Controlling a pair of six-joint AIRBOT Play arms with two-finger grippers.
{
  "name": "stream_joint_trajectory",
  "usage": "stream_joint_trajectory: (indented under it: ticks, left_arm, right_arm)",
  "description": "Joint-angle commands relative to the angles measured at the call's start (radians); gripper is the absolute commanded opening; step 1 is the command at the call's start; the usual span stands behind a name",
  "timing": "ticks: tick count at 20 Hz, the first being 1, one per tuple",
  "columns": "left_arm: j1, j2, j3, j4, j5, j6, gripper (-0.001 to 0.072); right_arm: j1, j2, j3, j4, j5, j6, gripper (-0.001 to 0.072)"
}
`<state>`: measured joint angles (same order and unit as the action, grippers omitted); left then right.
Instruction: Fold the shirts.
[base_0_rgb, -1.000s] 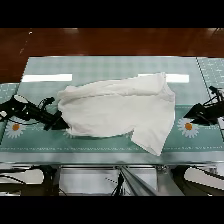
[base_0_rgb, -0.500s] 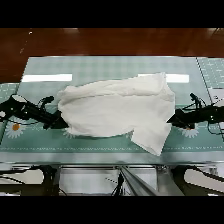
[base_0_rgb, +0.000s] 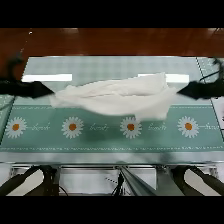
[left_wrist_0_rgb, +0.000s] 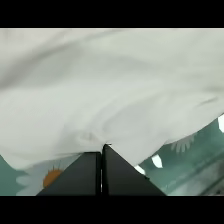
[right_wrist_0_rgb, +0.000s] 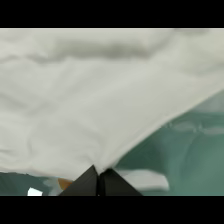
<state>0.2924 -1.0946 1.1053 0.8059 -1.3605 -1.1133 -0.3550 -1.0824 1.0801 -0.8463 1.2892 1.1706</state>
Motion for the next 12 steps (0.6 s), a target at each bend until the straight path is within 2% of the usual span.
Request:
stream_joint_trajectory:
  ticks: [1, 3, 5, 7, 9, 11, 12]
  left_arm:
    - [0.001, 0.304, 0.238, -0.024, 0.2, -0.017, 0.0016]
    - [0.001, 0.443, 0.365, -0.016, 0.396, -0.016, 0.0016]
    - [0.001, 0.534, 0.475, 0.02, 0.503, -0.016, 0.0016]
    - [0.001, 0.588, 0.572, 0.098, 0.479, -0.02, 0.0015]
    - [0.001, 0.618, 0.659, 0.158, 0.399, -0.092, 0.0015]
    - [0.002, 0.62, 0.756, 0.177, 0.257, -0.117, 0.0015]
    - [0.003, 0.62, 0.798, 0.217, 0.182, -0.16, 0.0015]
  right_arm:
    - [0.003, 0.217, 0.262, 0.043, -0.16, -0.01, 0.0026]
    - [0.003, 0.325, 0.408, 0.031, -0.336, 0.012, 0.0026]
    - [0.003, 0.393, 0.513, 0.011, -0.46, 0.087, 0.0025]
    - [0.003, 0.448, 0.598, -0.064, -0.478, 0.136, 0.0025]
    - [0.003, 0.486, 0.664, -0.147, -0.438, 0.261, 0.0025]
    - [0.003, 0.512, 0.727, -0.201, -0.332, 0.328, 0.0025]
    - [0.003, 0.52, 0.761, -0.233, -0.258, 0.343, 0.0025]
